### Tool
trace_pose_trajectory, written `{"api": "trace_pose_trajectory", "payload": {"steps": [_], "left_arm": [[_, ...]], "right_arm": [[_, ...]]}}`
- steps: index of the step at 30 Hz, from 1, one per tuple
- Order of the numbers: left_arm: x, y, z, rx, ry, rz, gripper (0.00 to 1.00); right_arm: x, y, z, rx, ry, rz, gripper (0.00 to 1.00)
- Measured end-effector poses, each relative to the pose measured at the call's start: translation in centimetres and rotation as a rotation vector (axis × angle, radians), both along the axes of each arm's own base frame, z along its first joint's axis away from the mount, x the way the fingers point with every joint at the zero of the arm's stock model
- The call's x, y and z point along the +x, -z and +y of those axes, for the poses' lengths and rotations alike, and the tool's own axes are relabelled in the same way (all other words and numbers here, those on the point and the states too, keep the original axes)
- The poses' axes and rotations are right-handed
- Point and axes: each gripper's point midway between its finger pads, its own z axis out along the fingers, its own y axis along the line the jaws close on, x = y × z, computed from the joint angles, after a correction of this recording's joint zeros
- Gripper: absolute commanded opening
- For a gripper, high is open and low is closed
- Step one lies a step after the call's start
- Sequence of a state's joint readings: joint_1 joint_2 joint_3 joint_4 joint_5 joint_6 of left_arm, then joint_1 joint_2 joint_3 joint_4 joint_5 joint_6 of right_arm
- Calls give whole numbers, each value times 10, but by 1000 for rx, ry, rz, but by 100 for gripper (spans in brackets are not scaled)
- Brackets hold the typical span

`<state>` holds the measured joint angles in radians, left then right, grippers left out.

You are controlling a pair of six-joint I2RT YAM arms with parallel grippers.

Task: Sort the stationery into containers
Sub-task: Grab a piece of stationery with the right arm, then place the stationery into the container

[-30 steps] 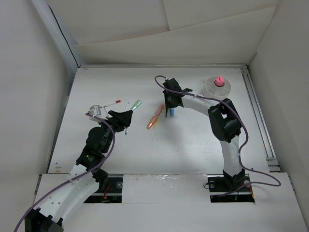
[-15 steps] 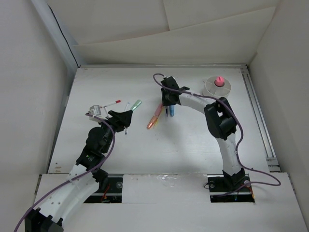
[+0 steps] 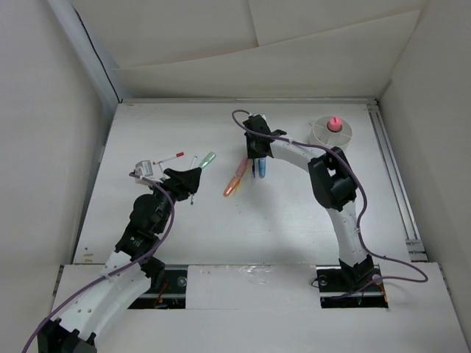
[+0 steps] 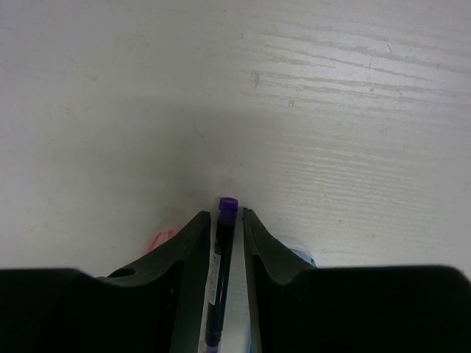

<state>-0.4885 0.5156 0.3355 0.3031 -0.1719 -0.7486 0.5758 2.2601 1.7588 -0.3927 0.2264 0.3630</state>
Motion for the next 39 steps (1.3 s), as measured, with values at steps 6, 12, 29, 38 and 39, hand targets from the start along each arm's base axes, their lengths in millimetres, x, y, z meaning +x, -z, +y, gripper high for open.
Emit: {"api": "trace_pose_trajectory", "payload": {"steps": [6, 12, 29, 38, 39], "left_arm": [[0, -1, 0, -1, 0, -2, 67], [-1, -2, 0, -3, 0, -7, 67], [-1, -2, -1, -4, 6, -7, 67], [-1, -1, -4, -4, 24, -7, 67], [-1, 1, -5, -4, 26, -6, 67]], "right_arm": [[2, 0, -1, -12, 6, -4, 21], [5, 0, -6, -25, 12, -4, 1], [29, -153, -61, 151, 106, -299, 0], [3, -319, -222, 216, 488, -820, 0], [0, -326, -236, 213, 527, -862, 0]]}}
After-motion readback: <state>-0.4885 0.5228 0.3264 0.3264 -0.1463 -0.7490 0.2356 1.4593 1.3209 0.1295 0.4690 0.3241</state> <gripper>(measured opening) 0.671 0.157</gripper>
